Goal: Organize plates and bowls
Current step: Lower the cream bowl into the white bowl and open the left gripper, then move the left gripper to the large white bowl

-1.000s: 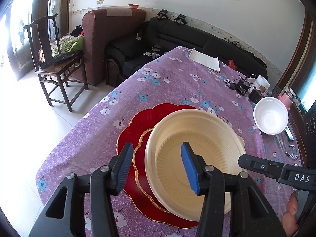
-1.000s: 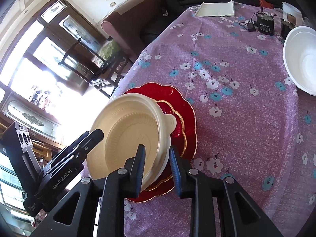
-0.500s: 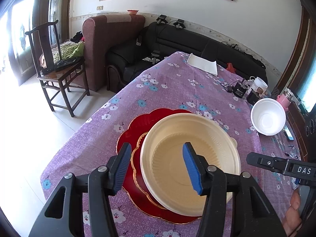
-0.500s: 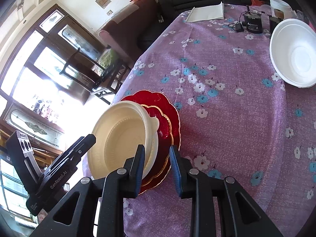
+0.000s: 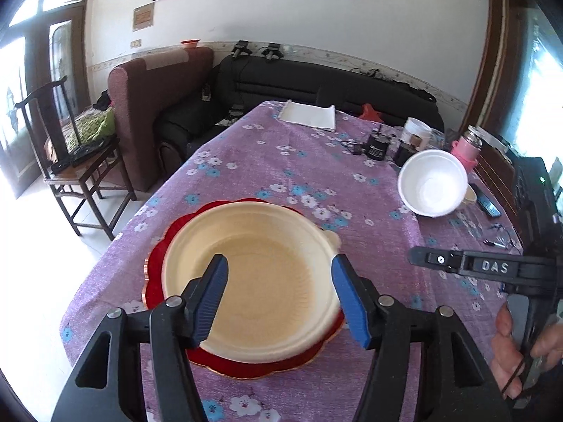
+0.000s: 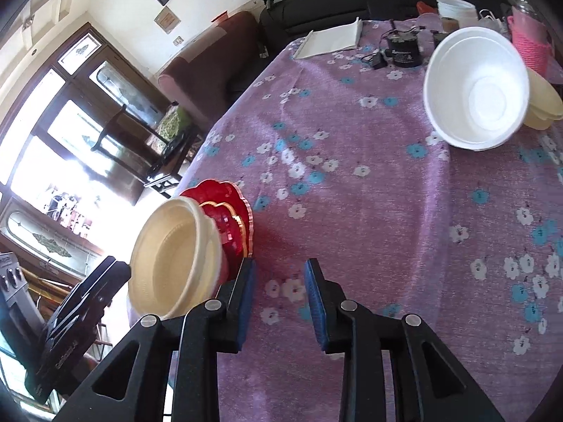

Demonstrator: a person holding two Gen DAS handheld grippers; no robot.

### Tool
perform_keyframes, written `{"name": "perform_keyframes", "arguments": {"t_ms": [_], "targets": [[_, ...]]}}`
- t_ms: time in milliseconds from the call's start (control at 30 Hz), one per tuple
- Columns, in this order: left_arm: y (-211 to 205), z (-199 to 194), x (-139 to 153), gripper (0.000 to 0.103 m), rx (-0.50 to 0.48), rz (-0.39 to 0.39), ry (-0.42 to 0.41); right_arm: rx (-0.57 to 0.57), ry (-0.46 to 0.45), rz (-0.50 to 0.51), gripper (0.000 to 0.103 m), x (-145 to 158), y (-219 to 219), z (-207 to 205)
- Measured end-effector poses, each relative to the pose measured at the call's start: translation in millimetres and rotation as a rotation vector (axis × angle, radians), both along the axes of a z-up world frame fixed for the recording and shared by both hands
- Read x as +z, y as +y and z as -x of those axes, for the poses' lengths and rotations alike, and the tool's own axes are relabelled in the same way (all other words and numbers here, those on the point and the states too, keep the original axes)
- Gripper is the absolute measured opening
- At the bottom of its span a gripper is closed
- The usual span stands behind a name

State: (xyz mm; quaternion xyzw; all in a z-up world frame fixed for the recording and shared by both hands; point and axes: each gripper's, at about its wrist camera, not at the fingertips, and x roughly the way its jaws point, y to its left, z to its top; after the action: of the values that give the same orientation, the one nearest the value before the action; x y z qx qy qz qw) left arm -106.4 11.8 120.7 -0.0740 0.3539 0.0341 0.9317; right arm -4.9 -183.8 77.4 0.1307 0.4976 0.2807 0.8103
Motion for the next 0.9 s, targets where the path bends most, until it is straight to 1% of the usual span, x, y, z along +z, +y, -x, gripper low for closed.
{"name": "perform_keyframes", "arguments": {"t_ms": [133,233,267,367,400,467,533,567,600,633,667,700,767,833,867,900], "targets": [[-52.2,-2.7,-6.0,0.065,-0.139,-0.045,0.01,-0.117,-0.055,0.071,0.034,-4.6,-42.8,-4.5],[-89.6,-9.9,-24.3,0.066,-0.242,-0.055,0.053,-0.209,-0.097,0.124,0.034,-8.8,-77.0,-7.2],[-104.1,-14.4,-34.4,0.066,-0.279,-0.066,0.073,-0.242,-0.113,0.139,0.034,-9.6,-86.7,-7.7],[-131.1,-23.7,-56.5,0.066,-0.33,-0.112,0.121,-0.353,-0.156,0.196,0.034,-14.4,-114.1,-10.8],[-141.3,-28.4,-63.6,0.066,-0.347,-0.14,0.121,-0.381,-0.17,0.209,0.034,-16.6,-121.1,-13.0],[-151.2,-36.6,-73.2,0.066,-0.348,-0.178,0.128,-0.405,-0.175,0.226,0.033,-20.7,-130.3,-17.6],[-156.2,-45.2,-78.9,0.066,-0.368,-0.163,0.133,-0.436,-0.171,0.226,0.033,-24.4,-137.6,-19.9],[-157.7,-50.5,-82.3,0.066,-0.37,-0.158,0.14,-0.451,-0.178,0.223,0.033,-26.3,-140.9,-20.4],[-159.1,-57.2,-87.5,0.066,-0.365,-0.157,0.152,-0.481,-0.195,0.241,0.033,-28.4,-143.7,-21.3],[-160.0,-61.4,-90.4,0.066,-0.364,-0.154,0.156,-0.504,-0.197,0.261,0.036,-30.6,-145.5,-22.8],[-159.4,-67.2,-95.9,0.066,-0.362,-0.144,0.163,-0.519,-0.196,0.28,0.043,-33.8,-147.5,-24.9],[-158.7,-70.8,-99.8,0.066,-0.355,-0.136,0.175,-0.517,-0.187,0.303,0.046,-37.1,-147.4,-27.7],[-156.9,-76.8,-108.3,0.066,-0.353,-0.111,0.209,-0.493,-0.171,0.312,0.048,-40.8,-148.8,-31.2],[-156.0,-79.0,-108.1,0.066,-0.355,-0.1,0.208,-0.488,-0.174,0.305,0.048,-40.0,-148.5,-31.1],[-156.5,-80.2,-109.1,0.071,-0.359,-0.098,0.216,-0.485,-0.17,0.308,0.049,-39.5,-147.1,-30.5],[-158.3,-81.0,-109.8,0.078,-0.368,-0.1,0.22,-0.477,-0.157,0.307,0.049,-40.3,-146.4,-31.4]]}}
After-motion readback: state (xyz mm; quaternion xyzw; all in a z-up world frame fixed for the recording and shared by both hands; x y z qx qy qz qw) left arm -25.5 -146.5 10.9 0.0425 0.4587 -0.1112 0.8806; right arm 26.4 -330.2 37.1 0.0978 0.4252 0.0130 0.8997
